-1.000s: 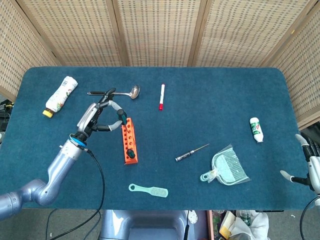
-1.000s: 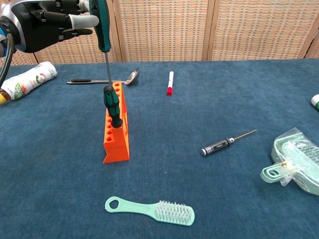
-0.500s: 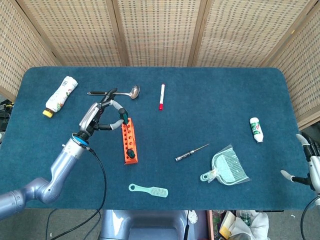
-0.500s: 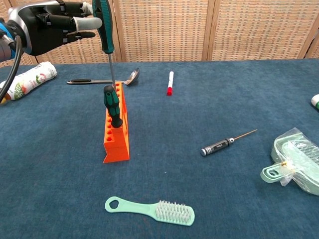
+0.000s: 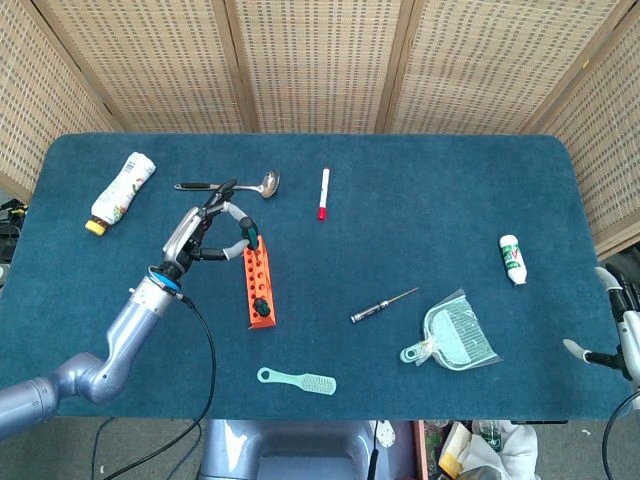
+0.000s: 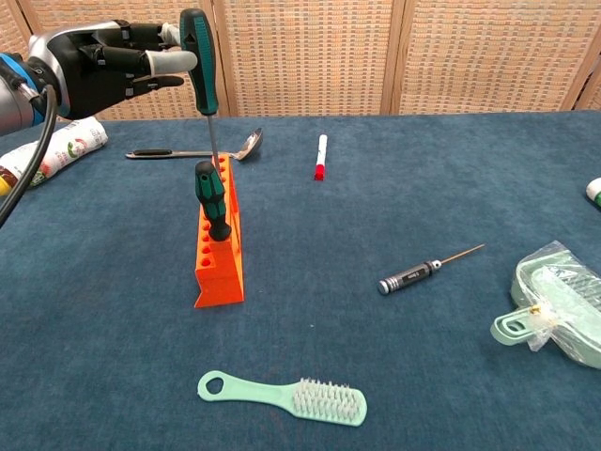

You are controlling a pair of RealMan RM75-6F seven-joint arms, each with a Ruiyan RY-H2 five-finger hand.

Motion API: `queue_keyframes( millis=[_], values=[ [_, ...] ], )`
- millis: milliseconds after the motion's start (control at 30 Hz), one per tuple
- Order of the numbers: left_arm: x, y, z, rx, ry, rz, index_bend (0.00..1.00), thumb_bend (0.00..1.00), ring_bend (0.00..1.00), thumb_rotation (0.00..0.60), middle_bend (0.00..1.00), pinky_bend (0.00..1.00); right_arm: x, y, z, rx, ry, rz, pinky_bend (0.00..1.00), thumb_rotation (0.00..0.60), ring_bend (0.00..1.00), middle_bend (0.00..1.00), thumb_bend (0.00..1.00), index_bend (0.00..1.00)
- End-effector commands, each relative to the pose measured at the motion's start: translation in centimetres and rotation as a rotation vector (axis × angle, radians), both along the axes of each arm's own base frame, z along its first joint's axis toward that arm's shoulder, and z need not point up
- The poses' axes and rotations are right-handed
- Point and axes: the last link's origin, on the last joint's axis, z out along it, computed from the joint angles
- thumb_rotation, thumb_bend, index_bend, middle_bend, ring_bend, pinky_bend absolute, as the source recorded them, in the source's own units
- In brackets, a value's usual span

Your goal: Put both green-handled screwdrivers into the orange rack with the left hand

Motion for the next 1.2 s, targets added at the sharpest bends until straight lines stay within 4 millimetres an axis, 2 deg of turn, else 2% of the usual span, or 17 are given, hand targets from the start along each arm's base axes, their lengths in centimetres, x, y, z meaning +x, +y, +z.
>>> queue_keyframes(
  millis=[33, 200, 500, 1200],
  values=[
    [-0.5, 0.0, -0.4, 0.006, 0.033, -0.003, 0.64, 0.53, 0.00, 0.600, 0.00, 0.00, 0.0, 0.0, 0.0, 0.002, -0.001, 0.000, 0.00, 0.600, 0.00, 0.00, 0.00, 0.00],
    [-1.5, -0.6, -1.6, 0.031, 0.132, -0.030, 0.64, 0.53, 0.00, 0.600, 0.00, 0.00, 0.0, 0.0, -0.1, 0.004, 0.000, 0.001, 0.00, 0.600, 0.00, 0.00, 0.00, 0.00],
    [-3.0, -0.9, -3.2, 0.003, 0.112, 0.018, 0.64, 0.53, 0.00, 0.600, 0.00, 0.00, 0.0, 0.0, -0.1, 0.005, -0.001, 0.000, 0.00, 0.600, 0.00, 0.00, 0.00, 0.00],
    [-3.8, -1.0, -4.9, -0.021, 0.146, 0.019, 0.64, 0.54, 0.00, 0.600, 0.00, 0.00, 0.0, 0.1, 0.0, 0.004, 0.000, -0.001, 0.00, 0.600, 0.00, 0.00, 0.00, 0.00]
  ],
)
